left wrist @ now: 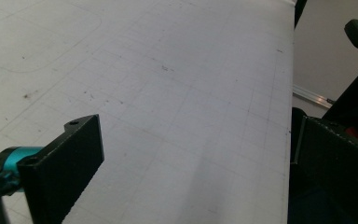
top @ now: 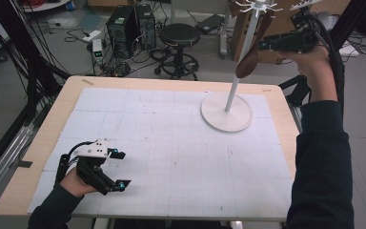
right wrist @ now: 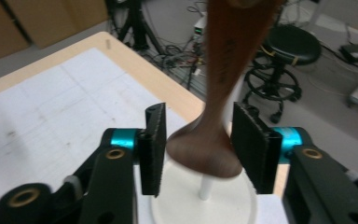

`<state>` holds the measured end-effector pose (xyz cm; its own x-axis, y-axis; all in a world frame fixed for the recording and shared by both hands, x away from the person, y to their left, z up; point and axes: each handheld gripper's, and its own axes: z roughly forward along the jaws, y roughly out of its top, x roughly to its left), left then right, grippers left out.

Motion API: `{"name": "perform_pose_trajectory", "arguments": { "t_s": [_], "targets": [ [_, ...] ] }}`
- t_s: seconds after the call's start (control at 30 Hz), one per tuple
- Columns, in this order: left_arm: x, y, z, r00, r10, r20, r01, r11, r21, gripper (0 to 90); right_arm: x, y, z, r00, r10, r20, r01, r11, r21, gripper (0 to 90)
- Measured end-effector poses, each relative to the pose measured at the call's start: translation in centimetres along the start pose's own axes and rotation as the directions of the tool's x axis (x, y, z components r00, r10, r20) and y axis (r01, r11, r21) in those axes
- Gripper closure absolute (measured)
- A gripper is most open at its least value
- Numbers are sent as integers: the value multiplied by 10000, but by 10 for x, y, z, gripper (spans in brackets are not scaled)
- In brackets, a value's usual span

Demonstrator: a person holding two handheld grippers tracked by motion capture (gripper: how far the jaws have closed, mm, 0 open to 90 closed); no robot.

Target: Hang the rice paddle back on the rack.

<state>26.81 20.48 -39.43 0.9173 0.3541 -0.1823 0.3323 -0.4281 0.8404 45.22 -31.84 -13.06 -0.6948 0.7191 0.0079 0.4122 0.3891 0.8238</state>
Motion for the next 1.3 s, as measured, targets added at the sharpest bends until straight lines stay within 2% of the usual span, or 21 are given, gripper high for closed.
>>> {"name": "perform_pose_trajectory", "arguments": {
  "t_s": [0.1, 0.2, 0.27, 0.4, 0.47, 0.53, 0.57, 0.63, 0.77, 0.87, 0.9, 0.93, 1.03, 1.2, 1.3],
  "targets": [
    [0, 0, 0, 10000, -11, -5, 11, 10000, 16, 17, 7, -4, -2, 9992, -200, -345, 196, 9997, -131, 460],
    [-1, 0, 0, 10000, -41, 11, 41, 10000, 4, 17, 14, -12, -3, 9965, -152, -827, 130, 9995, -276, 401],
    [-1, 0, 0, 10000, -41, -2, 41, 10000, 8, 17, 18, -19, -4, 9929, -213, -1168, 168, 9991, -398, 371],
    [-1, 0, 0, 10000, -24, -32, 24, 10000, 30, 16, 29, -31, -3, 9850, -410, -1677, 372, 9990, -259, 305],
    [-1, 0, 0, 10000, -21, -33, 21, 10000, 27, 16, 34, -35, -3, 9792, -661, -1917, 604, 9976, -352, 283],
    [-1, 0, 0, 10000, 4, -46, -4, 10000, 30, 17, 40, -40, -2, 9698, -613, -2363, 522, 9976, -446, 240],
    [-1, 0, 0, 10000, 5, -44, -5, 10000, 13, 17, 43, -42, -2, 9683, -565, -2434, 464, 9978, -472, 190],
    [-1, 0, -1, 10000, 13, -26, -13, 10000, 0, 16, 50, -48, 1, 9650, -524, -2568, 399, 9978, -538, 149],
    [-1, 0, -1, 10000, -7, -1, 7, 10000, -23, 17, 63, -62, 8, 9483, -705, -3095, 522, 9964, -670, 126],
    [-1, 0, 0, 10000, -54, 0, 54, 10000, -72, 17, 74, -70, 14, 9399, -997, -3265, 857, 9947, -570, 85],
    [-1, 0, -1, 10000, -6, 8, 6, 10000, -34, 16, 77, -73, 17, 9392, -1113, -3247, 985, 9936, -556, 39],
    [-1, 0, -1, 10000, -36, -20, 36, 10000, -73, 17, 81, -75, 19, 9427, -1179, -3121, 1061, 9929, -547, 15],
    [0, 0, -2, 10000, -32, -18, 32, 9999, -114, 16, 92, -83, 22, 9405, -1264, -3153, 1136, 9918, -585, 3],
    [1, 0, -3, 10000, -57, -82, 55, 9998, -181, 17, 108, -97, 29, 9280, -1509, -3408, 1308, 9881, -812, 4],
    [1, 0, -4, 9998, -66, -171, 61, 9995, -299, 17, 117, -107, 32, 9250, -1615, -3438, 1413, 9865, -832, 4]
  ]
}}
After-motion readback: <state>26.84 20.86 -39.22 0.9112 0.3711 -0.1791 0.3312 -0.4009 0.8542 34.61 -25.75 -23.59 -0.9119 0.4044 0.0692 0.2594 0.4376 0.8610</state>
